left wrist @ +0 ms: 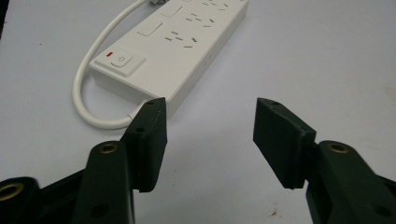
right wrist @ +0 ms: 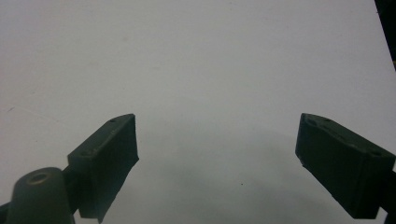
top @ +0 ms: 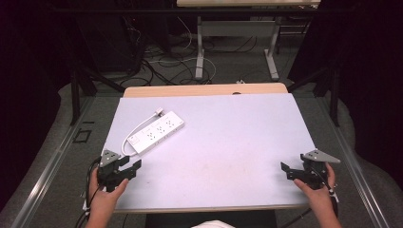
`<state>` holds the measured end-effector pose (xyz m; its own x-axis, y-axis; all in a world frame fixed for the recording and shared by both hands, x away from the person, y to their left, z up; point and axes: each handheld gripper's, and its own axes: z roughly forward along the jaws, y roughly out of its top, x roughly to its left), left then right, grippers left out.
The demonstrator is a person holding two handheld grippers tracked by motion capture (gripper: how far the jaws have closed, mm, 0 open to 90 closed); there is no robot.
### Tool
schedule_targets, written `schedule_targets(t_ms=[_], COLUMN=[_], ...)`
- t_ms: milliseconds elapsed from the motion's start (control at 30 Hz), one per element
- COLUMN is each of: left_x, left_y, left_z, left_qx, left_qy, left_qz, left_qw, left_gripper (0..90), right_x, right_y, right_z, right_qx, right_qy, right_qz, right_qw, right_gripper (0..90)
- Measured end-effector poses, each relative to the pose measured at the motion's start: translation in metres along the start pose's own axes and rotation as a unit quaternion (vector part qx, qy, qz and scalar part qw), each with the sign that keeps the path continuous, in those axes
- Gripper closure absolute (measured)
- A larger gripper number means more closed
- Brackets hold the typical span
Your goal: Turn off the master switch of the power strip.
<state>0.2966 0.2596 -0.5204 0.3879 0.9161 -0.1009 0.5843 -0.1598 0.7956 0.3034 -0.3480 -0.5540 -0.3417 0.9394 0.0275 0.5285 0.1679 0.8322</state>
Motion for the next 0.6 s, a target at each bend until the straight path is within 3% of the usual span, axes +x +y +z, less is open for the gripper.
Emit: schedule_targets(t_ms=[367,533,600], left_x=[0.0023,0.0036,0.0042], left_y=[0.0000,-0.0001,-0.0005], left_z=[-0.0033,-0.0039,-0.0038], left_qx=[0.012,0.020,0.021], left_qy=[-0.014,-0.010,-0.011], left_qz=[-0.022,-0.021,-0.022], left_qw=[0.9996,0.9995,0.9995], left_gripper=[62.0,71.4,73.5], right_x=[0.0003,0.0005,0.0005], right_y=[-0.0002,-0.0002,0.0006], right_z=[0.0004,0.0008,-0.0016], right_qx=[0.002,0.001,0.015], right_qy=[0.001,0.002,0.002], right_qz=[-0.003,-0.006,-0.009], right_qw=[1.0000,1.0000,0.9998], right_gripper=[12.4,12.4,12.4])
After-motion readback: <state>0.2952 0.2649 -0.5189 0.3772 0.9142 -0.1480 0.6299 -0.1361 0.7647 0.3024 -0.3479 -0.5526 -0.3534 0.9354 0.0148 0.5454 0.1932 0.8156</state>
